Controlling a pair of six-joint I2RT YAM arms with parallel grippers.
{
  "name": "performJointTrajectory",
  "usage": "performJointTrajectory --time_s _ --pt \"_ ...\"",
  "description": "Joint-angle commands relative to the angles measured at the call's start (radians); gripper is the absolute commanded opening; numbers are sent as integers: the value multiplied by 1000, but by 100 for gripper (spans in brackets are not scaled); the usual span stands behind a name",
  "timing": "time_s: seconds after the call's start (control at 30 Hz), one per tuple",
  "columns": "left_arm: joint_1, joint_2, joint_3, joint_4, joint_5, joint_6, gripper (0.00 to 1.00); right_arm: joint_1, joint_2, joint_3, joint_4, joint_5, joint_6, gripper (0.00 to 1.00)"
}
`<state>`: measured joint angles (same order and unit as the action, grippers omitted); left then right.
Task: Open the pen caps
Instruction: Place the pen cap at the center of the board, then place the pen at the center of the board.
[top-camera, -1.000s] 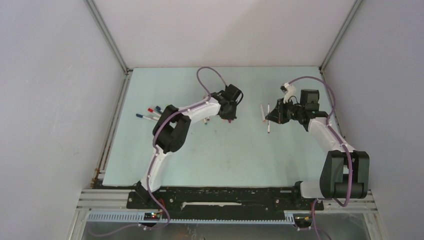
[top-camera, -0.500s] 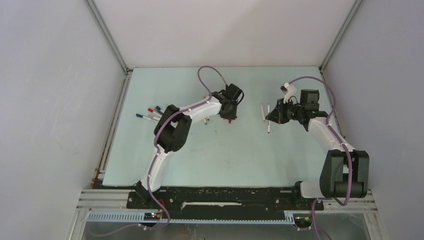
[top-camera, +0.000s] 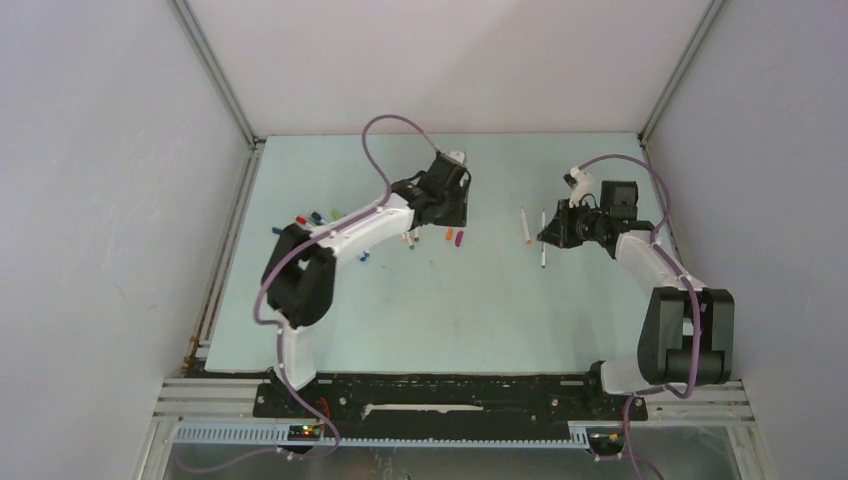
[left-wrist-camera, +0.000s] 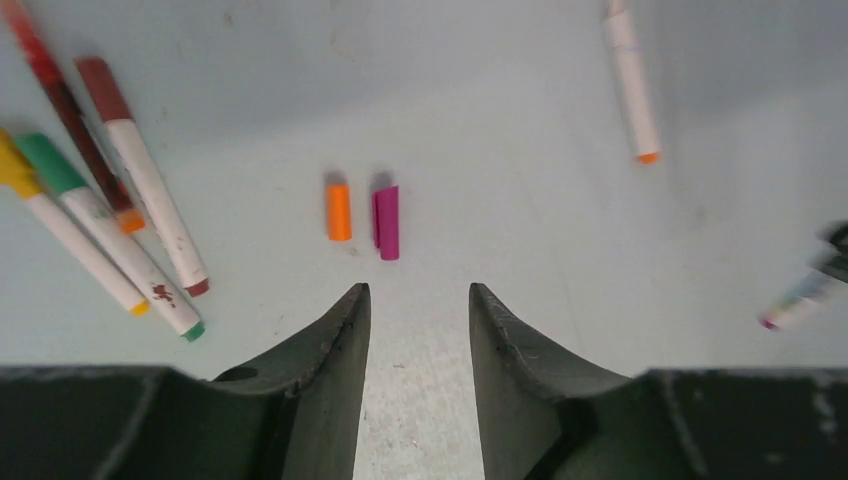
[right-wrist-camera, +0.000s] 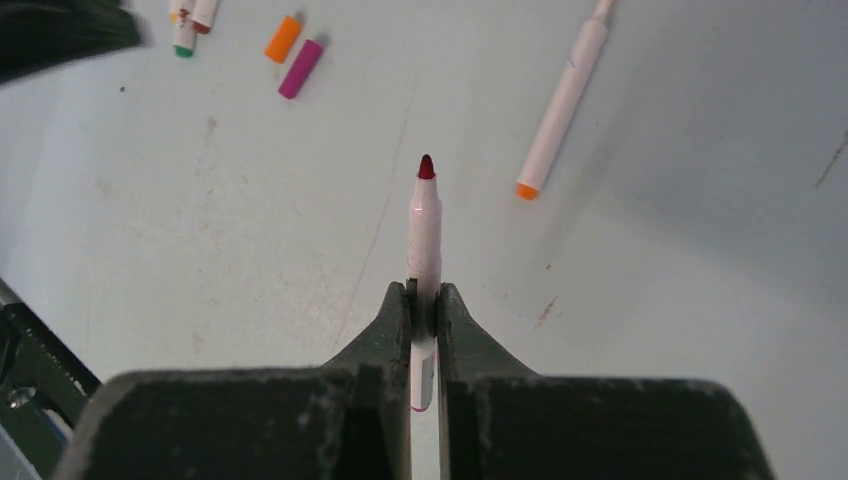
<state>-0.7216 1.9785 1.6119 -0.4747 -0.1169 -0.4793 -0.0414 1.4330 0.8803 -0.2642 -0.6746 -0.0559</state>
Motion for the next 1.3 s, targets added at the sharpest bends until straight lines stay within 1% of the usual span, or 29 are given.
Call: performJointTrajectory --time_s 0.0,0.13,0.27,0.4,0.43,0.57,0.67,0.87,1.03,1.1,1.27 --pt "2 -211 -158 148 -14 34 46 11 55 84 3 81 -2 5" --pt "4 -425 -383 265 -84 30 57 24 173 215 -104 120 -12 6" --pt "9 -620 -599 342 -201 30 73 24 279 306 -163 132 -16 7" --pt "28 -764 -743 386 -265 15 99 25 366 378 -196 161 -14 8" --pt "39 -787 -773 394 -261 6 100 22 391 401 -212 166 -12 8" --pt "107 -846 -870 427 -160 -41 100 12 486 484 -261 158 -5 11" --pt "128 -870 -924 455 -133 -67 100 5 547 527 -282 152 2 12" --pt "131 -881 -952 470 -121 -76 100 -12 654 638 -347 122 22 17" --pt "131 -866 -950 470 -108 -85 100 -15 682 654 -357 103 29 26" --pt "133 -852 -949 500 -94 -94 100 -19 683 655 -357 96 32 29" --pt "147 -810 -950 533 -31 -135 100 -38 659 650 -360 68 32 33"
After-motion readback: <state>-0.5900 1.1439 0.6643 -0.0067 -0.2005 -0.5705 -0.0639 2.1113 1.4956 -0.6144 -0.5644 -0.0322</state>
